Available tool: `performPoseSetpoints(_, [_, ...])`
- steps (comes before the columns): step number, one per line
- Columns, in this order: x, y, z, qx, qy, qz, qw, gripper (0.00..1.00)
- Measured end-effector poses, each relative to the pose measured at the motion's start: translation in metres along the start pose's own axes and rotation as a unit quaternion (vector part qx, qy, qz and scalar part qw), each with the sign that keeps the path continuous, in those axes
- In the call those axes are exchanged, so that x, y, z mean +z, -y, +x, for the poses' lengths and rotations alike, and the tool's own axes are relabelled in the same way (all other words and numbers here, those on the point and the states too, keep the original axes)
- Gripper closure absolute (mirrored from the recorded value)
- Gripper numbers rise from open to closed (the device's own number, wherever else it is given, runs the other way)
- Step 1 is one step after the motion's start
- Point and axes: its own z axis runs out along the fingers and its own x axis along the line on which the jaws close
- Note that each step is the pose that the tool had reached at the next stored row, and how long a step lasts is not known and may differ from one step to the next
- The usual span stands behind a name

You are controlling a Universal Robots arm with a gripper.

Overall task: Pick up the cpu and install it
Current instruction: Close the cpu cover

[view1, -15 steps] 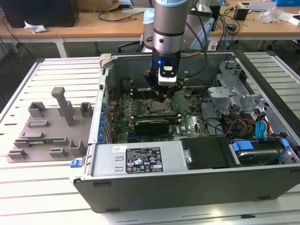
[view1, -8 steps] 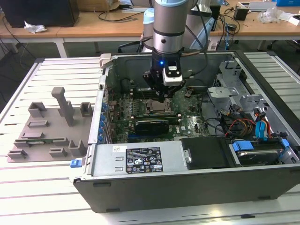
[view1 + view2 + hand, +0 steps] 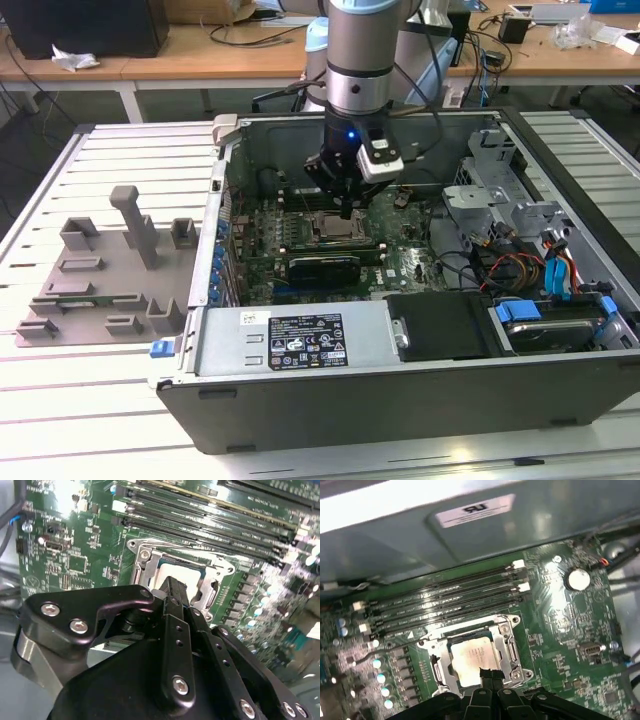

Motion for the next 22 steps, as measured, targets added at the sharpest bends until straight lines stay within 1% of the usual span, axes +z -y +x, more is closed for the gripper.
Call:
performPoseSetpoints(2, [0.0001,0.0,0.0,-0.025,0.001,-0.0002,0.9997,0.89])
performPoseSetpoints(3, [0.0002,-0.0001,0.0,-0.034,0.0013,-0.0007,0.9994,0.89])
performPoseSetpoints(5, [0.0003,0.0,0.0,-0.056,0.0019,-0.0029,0.9984,0.89])
performPoseSetpoints(6, [0.0004,0.0,0.0001,-0.071,0.0022,-0.0049,0.9975,0.89])
performPoseSetpoints(7, [0.0005,0.0,0.0,-0.086,0.0022,-0.0081,0.9963,0.89])
performPoseSetpoints(8, [0.0005,-0.0001,0.0,-0.094,0.0024,-0.0095,0.9955,0.89])
performPoseSetpoints(9, [0.0006,-0.0001,0.0,-0.097,0.0025,-0.0096,0.9952,0.89])
performPoseSetpoints(11, [0.0006,0.0001,0.0006,-0.098,0.0025,-0.0095,0.9951,0.89])
performPoseSetpoints(13, [0.0012,0.0008,0.0039,-0.102,0.0029,-0.0095,0.9948,0.89])
performPoseSetpoints(14, [0.0016,0.001,0.005,-0.105,0.0048,-0.0096,0.9944,0.89])
performPoseSetpoints(17, [0.0024,0.0014,0.0069,-0.11,0.0105,-0.0103,0.9938,0.89])
performPoseSetpoints(21, [0.0038,0.0025,0.0104,-0.115,0.0142,-0.0106,0.9932,0.89])
performPoseSetpoints(22, [0.0055,0.003,0.0117,-0.118,0.0168,-0.0109,0.9929,0.89])
